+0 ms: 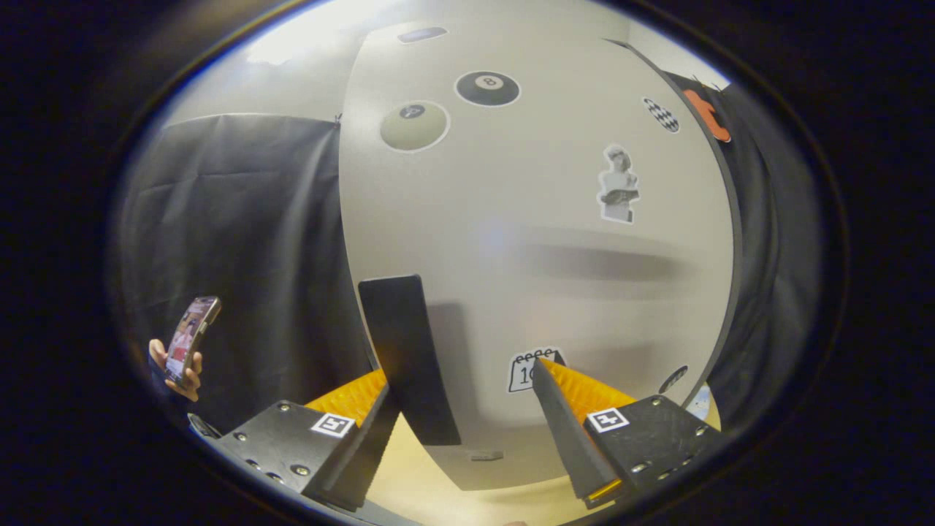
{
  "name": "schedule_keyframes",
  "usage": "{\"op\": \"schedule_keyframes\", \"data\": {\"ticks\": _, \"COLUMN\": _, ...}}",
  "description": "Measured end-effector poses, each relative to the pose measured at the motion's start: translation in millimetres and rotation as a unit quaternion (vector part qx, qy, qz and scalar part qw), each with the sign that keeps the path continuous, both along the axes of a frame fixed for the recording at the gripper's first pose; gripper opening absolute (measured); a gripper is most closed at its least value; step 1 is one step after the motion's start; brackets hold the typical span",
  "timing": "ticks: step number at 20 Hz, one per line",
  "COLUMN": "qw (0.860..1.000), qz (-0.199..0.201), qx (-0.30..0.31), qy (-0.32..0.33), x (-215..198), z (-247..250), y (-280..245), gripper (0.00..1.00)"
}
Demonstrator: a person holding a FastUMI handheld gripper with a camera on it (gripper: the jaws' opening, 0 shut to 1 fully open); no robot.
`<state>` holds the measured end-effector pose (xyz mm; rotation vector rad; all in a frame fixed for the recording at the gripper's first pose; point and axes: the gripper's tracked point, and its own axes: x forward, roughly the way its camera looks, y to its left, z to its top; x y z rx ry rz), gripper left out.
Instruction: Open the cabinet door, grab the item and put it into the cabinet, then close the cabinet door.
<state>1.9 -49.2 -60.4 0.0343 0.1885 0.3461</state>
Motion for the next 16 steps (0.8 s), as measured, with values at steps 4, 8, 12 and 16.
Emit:
{"op": "schedule_keyframes", "data": {"ticks": 4, "qw": 1.0, "qz": -0.001, "qx": -0.003, "qy": -0.003, "x": 3, "z": -2, "y": 3, "gripper": 1.0}}
{"op": "schedule_keyframes", "data": {"ticks": 8, "qw": 1.0, "qz": -0.008, "qx": -0.002, "qy": -0.008, "x": 11, "z": -3, "y": 5, "gripper": 1.0}}
{"op": "schedule_keyframes", "data": {"ticks": 12, "qw": 1.0, "qz": -0.016, "qx": 0.003, "qy": -0.012, "x": 16, "z": -3, "y": 8, "gripper": 1.0}}
{"op": "schedule_keyframes", "data": {"ticks": 16, "qw": 1.0, "qz": -0.021, "qx": 0.014, "qy": -0.008, "x": 24, "z": -5, "y": 12, "gripper": 1.0}}
